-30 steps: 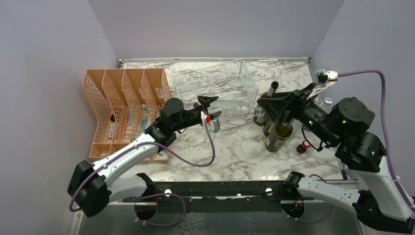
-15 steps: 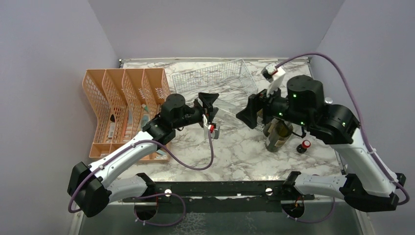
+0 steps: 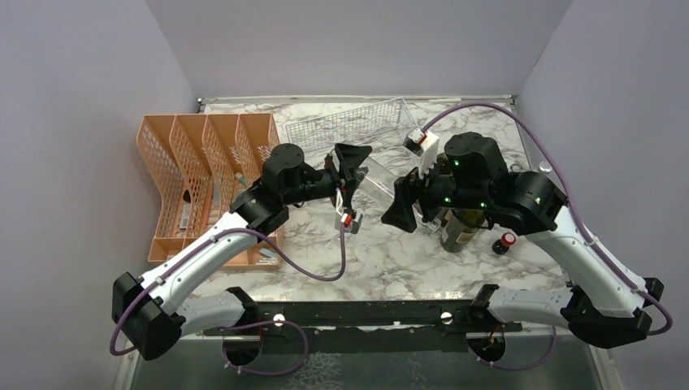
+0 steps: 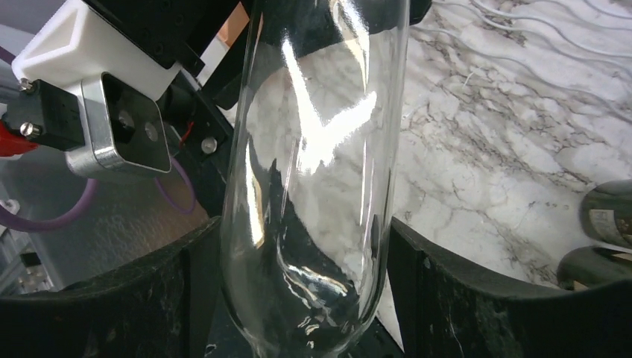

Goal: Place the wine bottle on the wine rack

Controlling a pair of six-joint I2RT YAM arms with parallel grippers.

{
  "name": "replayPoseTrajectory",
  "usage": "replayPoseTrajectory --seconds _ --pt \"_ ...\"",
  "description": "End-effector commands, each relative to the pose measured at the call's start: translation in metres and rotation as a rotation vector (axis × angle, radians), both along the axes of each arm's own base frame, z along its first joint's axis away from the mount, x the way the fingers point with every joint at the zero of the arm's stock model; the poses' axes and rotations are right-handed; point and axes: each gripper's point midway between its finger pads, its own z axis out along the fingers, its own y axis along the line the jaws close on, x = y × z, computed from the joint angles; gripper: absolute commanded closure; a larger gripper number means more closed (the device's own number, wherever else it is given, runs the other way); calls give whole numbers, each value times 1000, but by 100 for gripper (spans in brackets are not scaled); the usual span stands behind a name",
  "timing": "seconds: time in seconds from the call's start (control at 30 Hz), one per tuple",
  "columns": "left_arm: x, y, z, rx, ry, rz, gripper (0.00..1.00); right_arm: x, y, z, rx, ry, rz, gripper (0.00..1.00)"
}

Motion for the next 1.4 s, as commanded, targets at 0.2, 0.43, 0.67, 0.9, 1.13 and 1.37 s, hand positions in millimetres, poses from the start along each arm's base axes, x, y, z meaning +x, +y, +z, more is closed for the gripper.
replayPoseTrajectory --seconds 0.2,0.43,0.67,0.9,1.13,1.37 --pt "-13 -7 33 -31 -82 -88 100 12 -2 1 26 -43 -74 51" --pt "-9 -4 35 -62 -70 -54 77 28 -9 5 21 -91 -163 99" --pt "-7 0 32 -136 -33 -22 10 39 -16 26 116 -180 -248 99" --pt "-2 0 22 -136 32 4 1 48 -20 25 130 -196 -309 99" --pt "-11 13 26 -245 187 40 1 58 -19 3 105 -183 -357 99" --pt "-8 57 35 -581 404 212 1 64 -13 -37 71 -149 -373 99"
